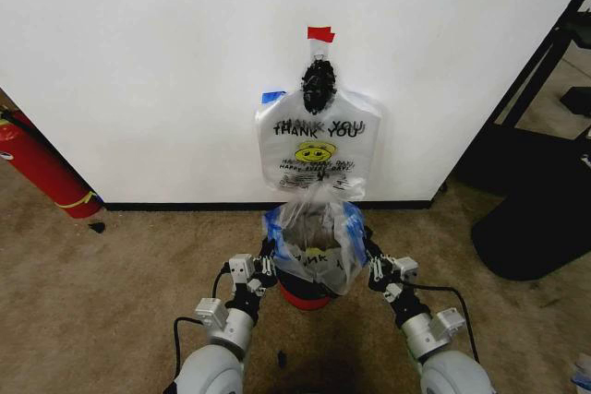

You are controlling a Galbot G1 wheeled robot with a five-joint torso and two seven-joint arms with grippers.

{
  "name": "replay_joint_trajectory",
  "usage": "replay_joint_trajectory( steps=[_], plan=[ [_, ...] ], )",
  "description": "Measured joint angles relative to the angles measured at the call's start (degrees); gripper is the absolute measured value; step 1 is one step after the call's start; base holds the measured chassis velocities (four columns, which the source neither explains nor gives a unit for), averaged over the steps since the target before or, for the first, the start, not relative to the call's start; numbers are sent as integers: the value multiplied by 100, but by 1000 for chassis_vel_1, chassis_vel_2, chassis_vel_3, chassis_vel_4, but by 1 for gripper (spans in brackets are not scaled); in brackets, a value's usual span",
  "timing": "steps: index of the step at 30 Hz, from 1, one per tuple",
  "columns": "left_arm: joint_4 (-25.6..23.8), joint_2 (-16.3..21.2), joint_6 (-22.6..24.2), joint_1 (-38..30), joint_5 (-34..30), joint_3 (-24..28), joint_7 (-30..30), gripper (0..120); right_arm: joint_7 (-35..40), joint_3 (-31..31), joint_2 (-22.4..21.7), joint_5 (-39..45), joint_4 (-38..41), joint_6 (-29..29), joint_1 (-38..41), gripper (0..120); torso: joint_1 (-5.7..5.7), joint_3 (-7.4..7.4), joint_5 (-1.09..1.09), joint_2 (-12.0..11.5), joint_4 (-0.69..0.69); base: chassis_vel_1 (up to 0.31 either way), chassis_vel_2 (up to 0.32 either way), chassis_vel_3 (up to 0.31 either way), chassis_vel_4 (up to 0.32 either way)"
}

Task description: Pick up the garbage bag from the wall and place it over the trash bin.

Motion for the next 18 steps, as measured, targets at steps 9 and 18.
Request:
replay_joint_trajectory(
  steps=[9, 18],
  plan=[
    [-138, 93, 321, 226, -27, -18, -193, 0, 92, 35, 20, -169, -6, 1, -277, 0, 0, 0, 0, 0, 1, 0, 0, 0, 0],
    [-167, 177, 478, 275, -104, -36, -297, 0, 127, -22, 95, -320, -162, 45, -403, 0, 0, 0, 0, 0, 0, 0, 0, 0, 0]
  ],
)
